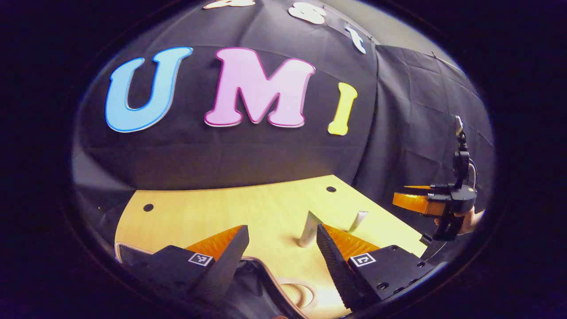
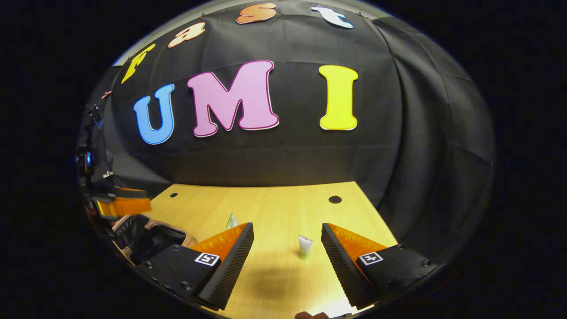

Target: First open the suitcase, pack the skin care products into it, and then close the suitcase.

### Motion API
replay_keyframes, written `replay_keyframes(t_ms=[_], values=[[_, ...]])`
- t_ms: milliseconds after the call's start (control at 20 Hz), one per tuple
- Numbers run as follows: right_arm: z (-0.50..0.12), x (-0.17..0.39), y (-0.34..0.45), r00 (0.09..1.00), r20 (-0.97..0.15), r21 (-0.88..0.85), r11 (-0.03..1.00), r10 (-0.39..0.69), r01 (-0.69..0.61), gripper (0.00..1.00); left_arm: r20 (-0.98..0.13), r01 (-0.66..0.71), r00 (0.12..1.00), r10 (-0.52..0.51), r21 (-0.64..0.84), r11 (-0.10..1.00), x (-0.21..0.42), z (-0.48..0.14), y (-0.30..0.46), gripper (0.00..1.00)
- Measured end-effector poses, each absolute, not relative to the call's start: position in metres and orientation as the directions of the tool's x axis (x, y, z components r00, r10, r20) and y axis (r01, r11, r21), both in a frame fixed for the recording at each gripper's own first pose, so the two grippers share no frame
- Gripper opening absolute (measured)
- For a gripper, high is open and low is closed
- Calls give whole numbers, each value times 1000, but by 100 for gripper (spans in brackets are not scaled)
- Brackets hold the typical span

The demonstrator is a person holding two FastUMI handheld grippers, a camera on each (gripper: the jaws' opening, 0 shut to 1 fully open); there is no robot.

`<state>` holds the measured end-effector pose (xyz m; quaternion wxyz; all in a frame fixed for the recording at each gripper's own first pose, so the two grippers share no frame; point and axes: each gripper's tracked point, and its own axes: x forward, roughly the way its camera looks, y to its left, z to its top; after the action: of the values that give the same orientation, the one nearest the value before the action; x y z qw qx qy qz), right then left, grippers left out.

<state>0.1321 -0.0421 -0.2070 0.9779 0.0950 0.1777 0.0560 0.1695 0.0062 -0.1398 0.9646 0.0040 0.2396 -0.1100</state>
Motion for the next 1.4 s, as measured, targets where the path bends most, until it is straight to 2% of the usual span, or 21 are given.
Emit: replay_keyframes(t_ms=[200, 250, 300, 450, 650, 700, 750, 850, 1000, 1250, 1350, 1400], values=[[-242, 131, -59, 913, -374, 197, 976, 164, -95, 97, -582, 263, 774, -249, -62, 963, 204, -184, -26, 97], [-256, 130, -63, 901, -398, 198, 975, 172, -98, 97, -608, 256, 755, -247, -74, 964, 215, -194, -31, 93], [-268, 128, -65, 886, -425, 215, 972, 185, -100, 97, -628, 239, 741, -239, -87, 967, 226, -208, -40, 97], [-304, 128, -72, 843, -490, 218, 968, 221, -127, 97, -686, 189, 693, -223, -125, 974, 257, -236, -43, 97], [-337, 138, -75, 800, -543, 215, 963, 257, -164, 98, -728, 181, 659, -188, -89, 979, 286, -273, -37, 97], [-343, 142, -74, 792, -549, 216, 961, 267, -174, 98, -740, 175, 649, -175, -78, 981, 288, -285, -41, 94], [-350, 148, -72, 787, -552, 215, 959, 276, -185, 98, -757, 165, 636, -153, -61, 984, 287, -289, -37, 86], [-367, 156, -68, 770, -569, 212, 956, 290, -203, 98, -759, 177, 632, -157, -56, 983, 288, -291, -40, 53], [-390, 175, -55, 745, -591, 215, 950, 310, -225, 98, -773, 183, 614, -158, -56, 982, 286, -288, -40, 51], [-424, 204, -42, 732, -615, 186, 956, 294, -227, 95, -713, 196, 676, -188, -72, 978, 286, -243, -46, 49], [-435, 214, -33, 716, -625, 217, 950, 312, -225, 89, -697, 193, 691, -190, -76, 978, 279, -231, -47, 49], [-438, 214, -30, 705, -633, 234, 947, 320, -220, 71, -691, 188, 697, -189, -78, 979, 278, -227, -43, 49]])
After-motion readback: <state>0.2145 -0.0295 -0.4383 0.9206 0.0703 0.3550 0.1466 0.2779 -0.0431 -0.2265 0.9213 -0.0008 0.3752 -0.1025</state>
